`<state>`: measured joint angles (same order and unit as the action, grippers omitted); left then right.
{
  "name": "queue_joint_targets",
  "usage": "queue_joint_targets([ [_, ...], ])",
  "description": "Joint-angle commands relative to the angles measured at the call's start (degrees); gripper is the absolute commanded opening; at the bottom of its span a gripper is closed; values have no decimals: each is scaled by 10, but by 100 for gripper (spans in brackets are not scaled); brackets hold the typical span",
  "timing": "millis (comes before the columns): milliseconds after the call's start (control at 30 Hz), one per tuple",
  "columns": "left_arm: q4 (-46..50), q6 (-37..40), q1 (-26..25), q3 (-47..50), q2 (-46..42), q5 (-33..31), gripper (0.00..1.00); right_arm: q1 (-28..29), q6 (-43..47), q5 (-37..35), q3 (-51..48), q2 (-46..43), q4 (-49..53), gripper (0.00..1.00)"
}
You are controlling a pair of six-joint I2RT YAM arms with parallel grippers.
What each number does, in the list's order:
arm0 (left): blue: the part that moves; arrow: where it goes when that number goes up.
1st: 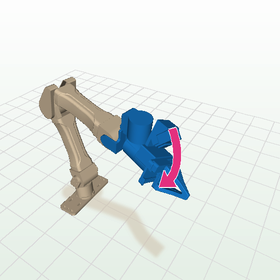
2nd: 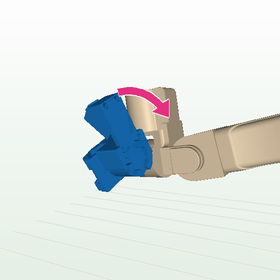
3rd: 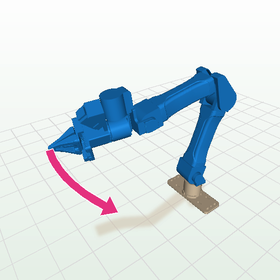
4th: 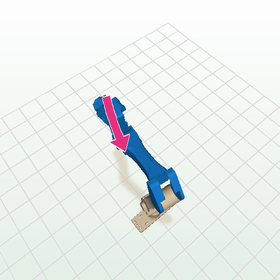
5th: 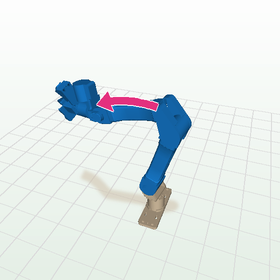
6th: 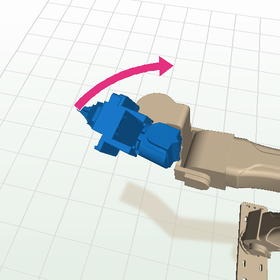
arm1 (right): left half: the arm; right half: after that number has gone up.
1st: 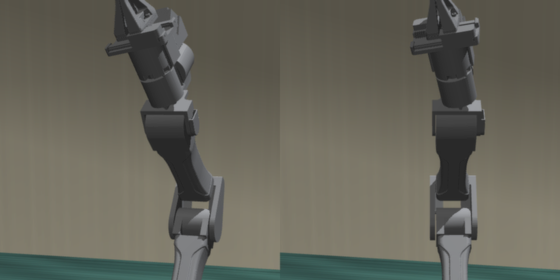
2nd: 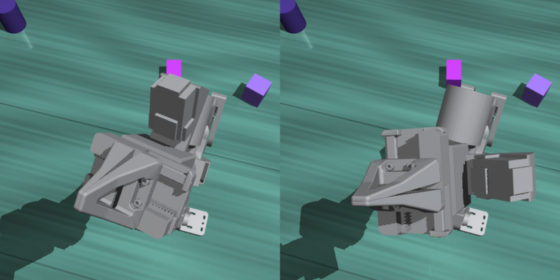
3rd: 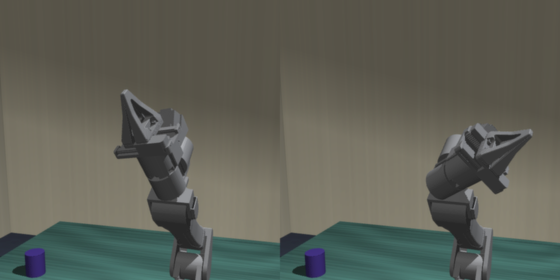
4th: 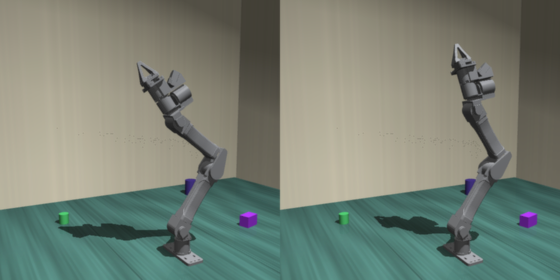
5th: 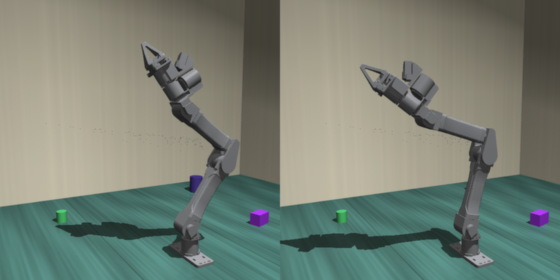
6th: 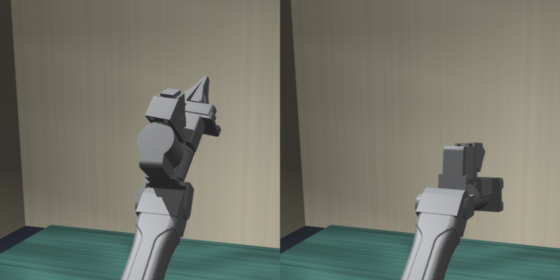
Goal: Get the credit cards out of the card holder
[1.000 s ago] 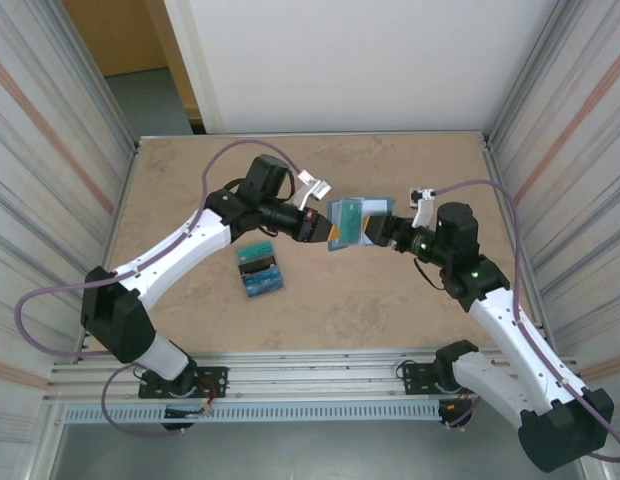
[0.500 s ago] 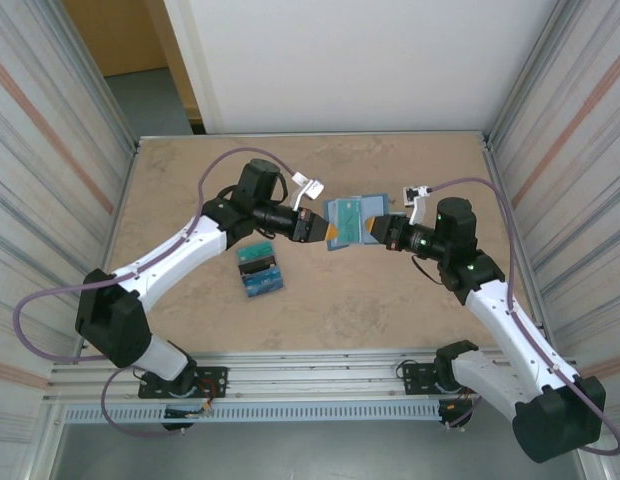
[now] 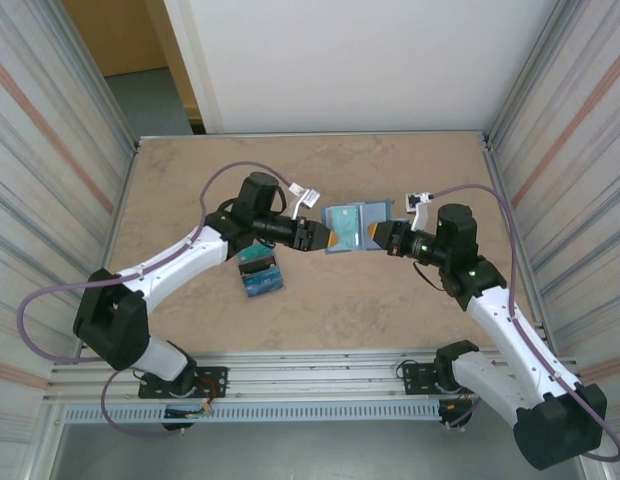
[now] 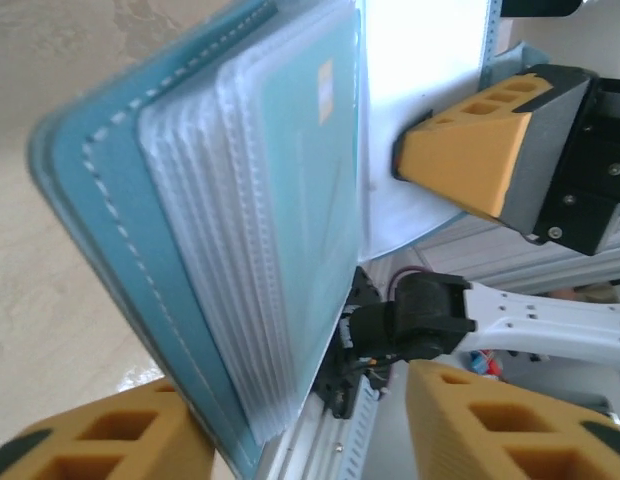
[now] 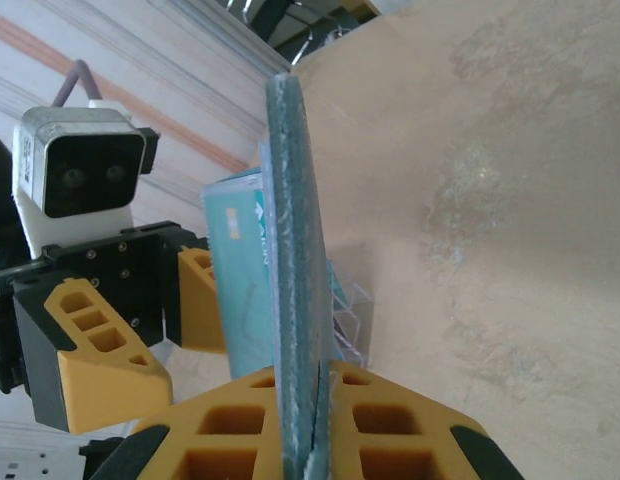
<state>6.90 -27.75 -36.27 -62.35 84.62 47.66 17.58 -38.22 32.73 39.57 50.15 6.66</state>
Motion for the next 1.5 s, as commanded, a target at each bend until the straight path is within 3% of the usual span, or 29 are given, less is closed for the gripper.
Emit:
queue_joint_targets([
  [0,-27,-10,-11,30,-37,-55,59,-2,-19,-10,-24,-12,4,0],
  [233,-94,-52,-34,102,-44,-125,70,17,-45,-14,-66,-11,-8,0],
  [467,-28,-38,-60,126,-89,-296,79,47,-61,-47,-89,-9,-4,0],
  [633,-6,-34,-75,135,-120,-369,89,68,-82,-56,-109,2,-31,0],
  [767,1,-36,-75,136,-131,-390,99,86,-94,-64,-115,25,-56,0],
  [1267,24,-22,-90,137,-147,-447,99,133,-130,-48,-88,189,-161,0],
  [1467,27,-20,-97,145,-150,-460,99,133,-131,-71,-80,223,-116,0],
])
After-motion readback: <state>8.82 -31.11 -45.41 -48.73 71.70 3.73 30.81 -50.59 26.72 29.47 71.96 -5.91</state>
